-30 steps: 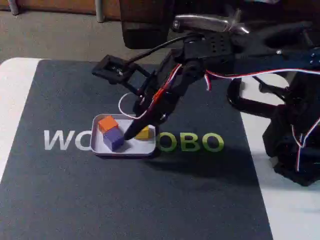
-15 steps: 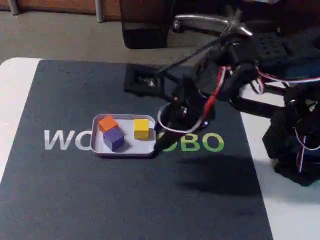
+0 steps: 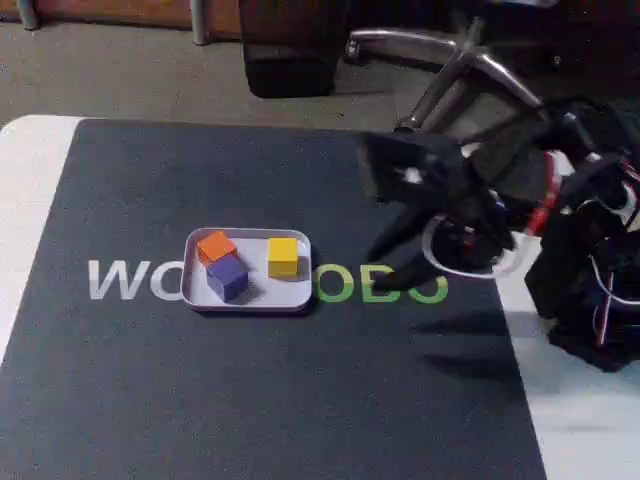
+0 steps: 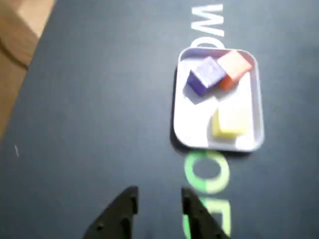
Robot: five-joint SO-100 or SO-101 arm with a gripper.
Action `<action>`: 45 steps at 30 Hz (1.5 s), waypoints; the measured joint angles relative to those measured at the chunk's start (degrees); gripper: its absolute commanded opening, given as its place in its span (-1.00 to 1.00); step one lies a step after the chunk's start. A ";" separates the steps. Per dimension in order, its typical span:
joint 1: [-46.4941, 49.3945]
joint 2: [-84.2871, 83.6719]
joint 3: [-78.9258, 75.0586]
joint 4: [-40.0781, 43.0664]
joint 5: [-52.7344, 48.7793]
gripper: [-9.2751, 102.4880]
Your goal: Move blocks one by one until all three blocks are in the tray.
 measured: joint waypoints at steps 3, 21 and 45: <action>-0.70 18.37 8.96 6.77 -1.76 -0.73; 1.14 26.72 18.28 20.48 -7.65 -0.98; 1.49 26.89 18.19 29.71 -3.34 -0.96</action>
